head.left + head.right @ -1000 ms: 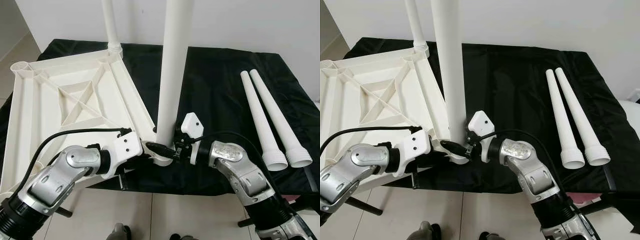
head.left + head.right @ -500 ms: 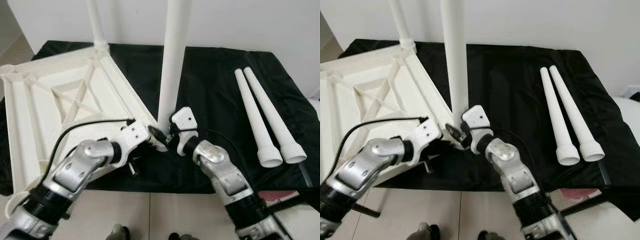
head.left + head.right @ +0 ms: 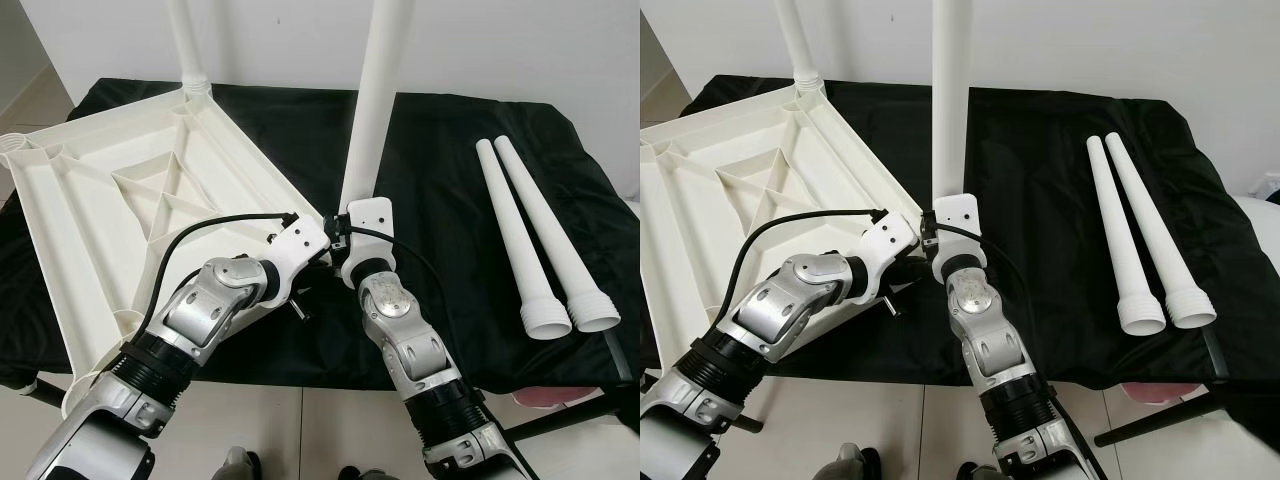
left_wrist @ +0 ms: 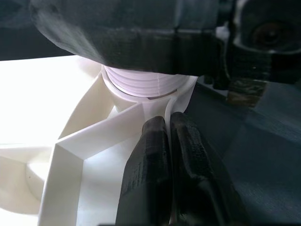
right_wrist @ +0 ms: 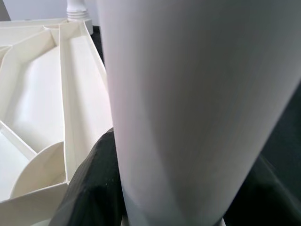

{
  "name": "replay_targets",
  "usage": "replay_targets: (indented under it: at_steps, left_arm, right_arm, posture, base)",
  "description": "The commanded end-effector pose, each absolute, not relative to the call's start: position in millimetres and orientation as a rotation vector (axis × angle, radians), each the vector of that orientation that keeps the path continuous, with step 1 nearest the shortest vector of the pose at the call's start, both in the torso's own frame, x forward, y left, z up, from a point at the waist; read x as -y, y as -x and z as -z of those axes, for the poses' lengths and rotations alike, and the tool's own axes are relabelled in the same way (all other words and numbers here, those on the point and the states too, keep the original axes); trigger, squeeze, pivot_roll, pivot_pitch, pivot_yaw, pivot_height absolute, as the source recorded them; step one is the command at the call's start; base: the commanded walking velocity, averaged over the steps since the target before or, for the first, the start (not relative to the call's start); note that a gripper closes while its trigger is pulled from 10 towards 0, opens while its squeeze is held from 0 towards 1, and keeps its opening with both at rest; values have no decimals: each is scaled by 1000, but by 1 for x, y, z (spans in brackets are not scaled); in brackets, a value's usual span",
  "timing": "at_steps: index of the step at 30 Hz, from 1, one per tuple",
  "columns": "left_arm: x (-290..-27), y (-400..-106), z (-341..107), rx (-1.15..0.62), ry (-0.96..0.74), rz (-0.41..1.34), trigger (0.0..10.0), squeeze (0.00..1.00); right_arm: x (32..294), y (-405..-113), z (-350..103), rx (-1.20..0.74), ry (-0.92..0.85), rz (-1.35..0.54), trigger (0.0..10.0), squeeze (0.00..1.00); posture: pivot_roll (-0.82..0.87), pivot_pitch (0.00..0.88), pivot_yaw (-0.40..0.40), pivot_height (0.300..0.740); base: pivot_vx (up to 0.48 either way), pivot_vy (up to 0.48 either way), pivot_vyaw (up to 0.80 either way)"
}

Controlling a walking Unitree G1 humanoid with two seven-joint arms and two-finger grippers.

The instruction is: Building children table

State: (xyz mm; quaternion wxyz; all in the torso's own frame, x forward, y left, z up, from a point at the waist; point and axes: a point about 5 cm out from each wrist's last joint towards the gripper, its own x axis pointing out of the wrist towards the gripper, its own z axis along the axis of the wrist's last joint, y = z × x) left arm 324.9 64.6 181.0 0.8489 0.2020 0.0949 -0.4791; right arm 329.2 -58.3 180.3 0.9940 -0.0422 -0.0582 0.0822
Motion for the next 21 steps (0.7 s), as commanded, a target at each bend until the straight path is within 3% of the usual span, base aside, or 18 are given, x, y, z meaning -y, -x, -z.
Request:
replay_targets:
  at_steps: [1,2,3,5,6,11,13,21]
  left_arm:
    - [-54,-320,-222,5,-439,1051,0,0]
    - [-56,-318,-220,0,-446,1062,0,0]
    - [-57,-314,-217,-6,-457,1088,0,0]
    - [-58,-310,-215,-10,-465,1107,0,0]
    - [-60,-305,-212,-18,-481,1136,0,0]
    - [-66,-294,-207,-32,-509,1196,0,0]
    - [-78,-275,-200,-56,-548,1284,0,0]
    - [-101,-247,-192,-109,-595,1380,0,0]
  right_arm:
    - [75,-329,-144,-37,142,-109,10000,0]
    - [73,-328,-149,-8,136,-152,10000,188]
    - [69,-327,-158,36,124,-235,10000,1000]
    - [66,-326,-164,66,116,-296,10000,996]
    - [64,-324,-173,112,114,-367,10000,0]
    - [66,-319,-189,185,133,-487,10000,0]
    - [74,-312,-202,230,213,-629,10000,0]
    - [89,-301,-205,209,315,-852,10000,0]
  posture:
    - [66,180,-19,740]
    - [68,180,-20,740]
    - [68,180,-20,740]
    - [68,180,-20,740]
    - [68,179,-19,740]
    - [66,179,-18,740]
    - [69,179,-19,740]
    - [80,180,-29,740]
  base:
    - [0,0,0]
    - [0,0,0]
    - [0,0,0]
    - [0,0,0]
    - [0,0,0]
    - [0,0,0]
    - [0,0,0]
    - [0,0,0]
